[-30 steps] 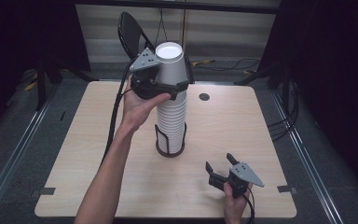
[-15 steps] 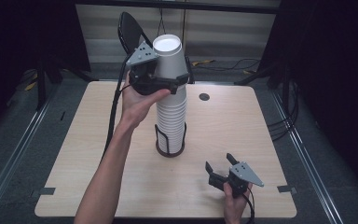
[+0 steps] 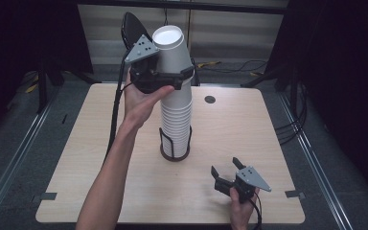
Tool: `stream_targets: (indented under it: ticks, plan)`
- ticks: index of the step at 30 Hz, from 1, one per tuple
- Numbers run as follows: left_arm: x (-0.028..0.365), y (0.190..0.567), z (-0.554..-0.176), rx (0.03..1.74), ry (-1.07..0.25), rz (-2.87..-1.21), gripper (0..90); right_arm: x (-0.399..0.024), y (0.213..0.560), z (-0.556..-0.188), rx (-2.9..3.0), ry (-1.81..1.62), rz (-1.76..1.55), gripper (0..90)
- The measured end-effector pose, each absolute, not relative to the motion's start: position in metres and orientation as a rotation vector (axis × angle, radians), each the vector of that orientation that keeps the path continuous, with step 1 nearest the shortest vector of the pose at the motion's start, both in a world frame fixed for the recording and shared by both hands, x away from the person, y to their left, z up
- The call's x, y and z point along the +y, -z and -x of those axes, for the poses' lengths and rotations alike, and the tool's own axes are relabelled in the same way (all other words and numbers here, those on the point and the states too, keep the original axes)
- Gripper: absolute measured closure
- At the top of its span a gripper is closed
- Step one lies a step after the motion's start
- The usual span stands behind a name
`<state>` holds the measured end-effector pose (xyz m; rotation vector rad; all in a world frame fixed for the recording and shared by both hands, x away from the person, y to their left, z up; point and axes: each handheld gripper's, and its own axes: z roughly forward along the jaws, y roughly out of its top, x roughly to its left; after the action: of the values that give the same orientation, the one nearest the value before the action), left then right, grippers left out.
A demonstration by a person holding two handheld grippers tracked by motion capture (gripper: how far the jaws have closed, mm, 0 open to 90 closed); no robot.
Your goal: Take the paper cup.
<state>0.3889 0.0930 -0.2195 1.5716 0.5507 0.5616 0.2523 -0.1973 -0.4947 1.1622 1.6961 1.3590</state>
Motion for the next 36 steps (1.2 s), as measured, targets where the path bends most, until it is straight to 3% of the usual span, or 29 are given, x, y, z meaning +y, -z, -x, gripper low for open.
stream_targets:
  ticks: [36]
  plan:
    - [0.138, 0.212, -0.365, 0.564, -0.552, -1.483, 13.7, -0.196, 0.495, -0.253, 1.7, -1.351, -1.157, 14.3]
